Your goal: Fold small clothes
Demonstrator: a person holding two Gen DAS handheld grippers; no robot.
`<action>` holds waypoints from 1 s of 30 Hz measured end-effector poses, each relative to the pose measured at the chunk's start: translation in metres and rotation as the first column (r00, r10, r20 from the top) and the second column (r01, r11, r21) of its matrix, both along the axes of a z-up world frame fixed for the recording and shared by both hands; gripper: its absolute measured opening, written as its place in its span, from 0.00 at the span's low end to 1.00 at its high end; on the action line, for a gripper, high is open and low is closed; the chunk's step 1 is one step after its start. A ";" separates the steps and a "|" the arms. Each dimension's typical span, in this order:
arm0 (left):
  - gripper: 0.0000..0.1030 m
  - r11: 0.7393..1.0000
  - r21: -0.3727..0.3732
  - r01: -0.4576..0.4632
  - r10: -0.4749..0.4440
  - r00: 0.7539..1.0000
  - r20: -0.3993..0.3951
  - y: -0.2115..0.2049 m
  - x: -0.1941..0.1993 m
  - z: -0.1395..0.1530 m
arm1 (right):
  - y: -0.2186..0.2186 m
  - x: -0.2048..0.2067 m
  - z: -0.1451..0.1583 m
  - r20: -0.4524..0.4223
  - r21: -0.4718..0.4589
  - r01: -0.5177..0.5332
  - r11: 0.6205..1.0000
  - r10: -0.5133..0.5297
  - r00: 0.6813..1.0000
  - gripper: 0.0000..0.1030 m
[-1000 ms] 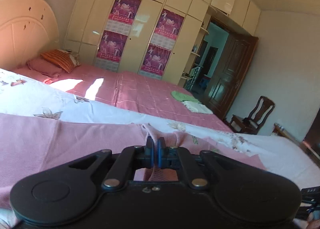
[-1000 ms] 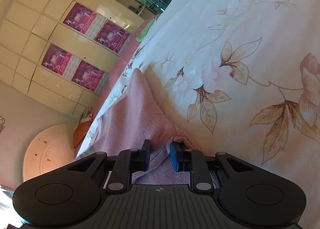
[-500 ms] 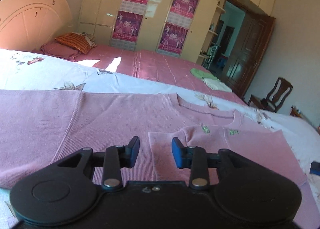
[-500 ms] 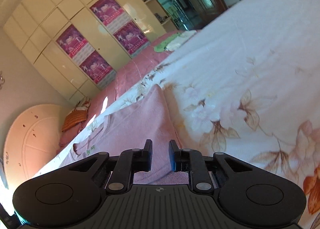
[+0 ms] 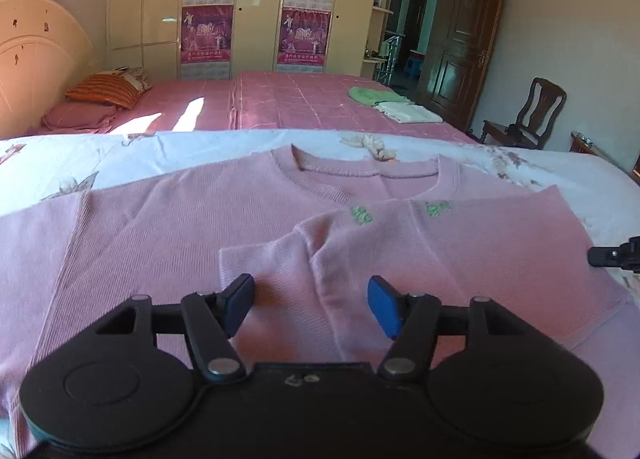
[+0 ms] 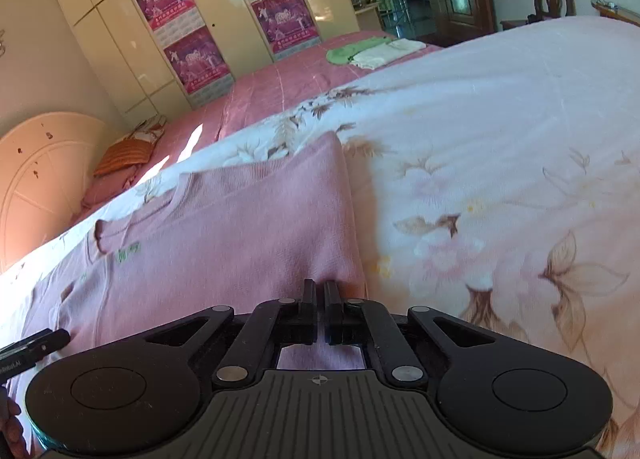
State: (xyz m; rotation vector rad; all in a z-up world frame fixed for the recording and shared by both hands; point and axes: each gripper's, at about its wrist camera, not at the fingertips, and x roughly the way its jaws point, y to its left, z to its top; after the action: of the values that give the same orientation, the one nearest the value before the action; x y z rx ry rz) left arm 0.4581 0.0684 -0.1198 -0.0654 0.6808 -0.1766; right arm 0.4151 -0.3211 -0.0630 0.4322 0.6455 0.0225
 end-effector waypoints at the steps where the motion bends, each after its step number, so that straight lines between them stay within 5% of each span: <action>1: 0.60 1.000 -0.016 0.000 0.000 1.000 0.014 -0.002 0.003 0.004 | -0.001 0.008 0.005 0.023 -0.011 0.002 1.000 -0.002 1.000 0.02; 4: 0.60 0.999 -0.035 0.011 -0.010 0.999 0.033 -0.012 0.017 0.009 | -0.001 0.040 0.013 0.046 -0.030 -0.004 1.000 0.005 0.999 0.02; 7: 0.62 1.000 -0.026 0.005 -0.007 0.998 -0.065 -0.016 0.037 -0.013 | -0.002 0.077 -0.006 -0.021 -0.117 0.001 0.993 -0.003 1.000 0.00; 10: 0.61 1.000 -0.002 -0.001 0.001 0.999 -0.042 -0.017 0.031 -0.006 | -0.017 0.079 -0.001 -0.053 -0.021 0.027 0.999 -0.028 0.998 0.00; 14: 0.64 0.999 -0.042 -0.022 0.024 0.998 0.052 -0.012 -0.013 0.018 | -0.005 0.022 0.019 0.067 -0.103 -0.039 0.994 0.046 0.997 0.00; 17: 0.64 0.998 -0.040 -0.055 0.058 0.995 0.078 -0.019 -0.046 0.019 | 0.003 -0.019 0.007 0.051 -0.118 -0.094 0.989 0.100 0.994 0.01; 21: 0.65 0.997 0.016 -0.074 0.074 0.996 -0.042 -0.030 -0.053 -0.009 | 0.015 -0.046 -0.025 0.036 -0.162 -0.153 0.975 0.161 0.986 0.15; 24: 0.64 0.995 0.039 -0.095 0.097 0.994 -0.044 -0.036 -0.062 0.002 | 0.017 -0.050 -0.013 0.015 -0.146 -0.149 0.978 0.153 0.988 0.28; 26: 0.66 0.993 0.000 -0.116 0.116 0.993 -0.022 -0.031 -0.077 0.010 | 0.018 -0.069 0.005 0.088 -0.130 -0.138 0.982 0.150 0.985 0.29; 30: 0.67 0.974 -0.009 -0.226 0.225 0.973 -0.060 -0.007 -0.118 0.014 | 0.015 -0.088 0.011 0.101 -0.121 -0.138 0.983 0.151 0.983 0.29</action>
State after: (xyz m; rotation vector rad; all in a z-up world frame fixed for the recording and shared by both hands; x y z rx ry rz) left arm 0.3397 0.0614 -0.1058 -0.1633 0.7249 0.0385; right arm 0.3270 -0.3062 -0.0523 0.2717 0.5655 0.1464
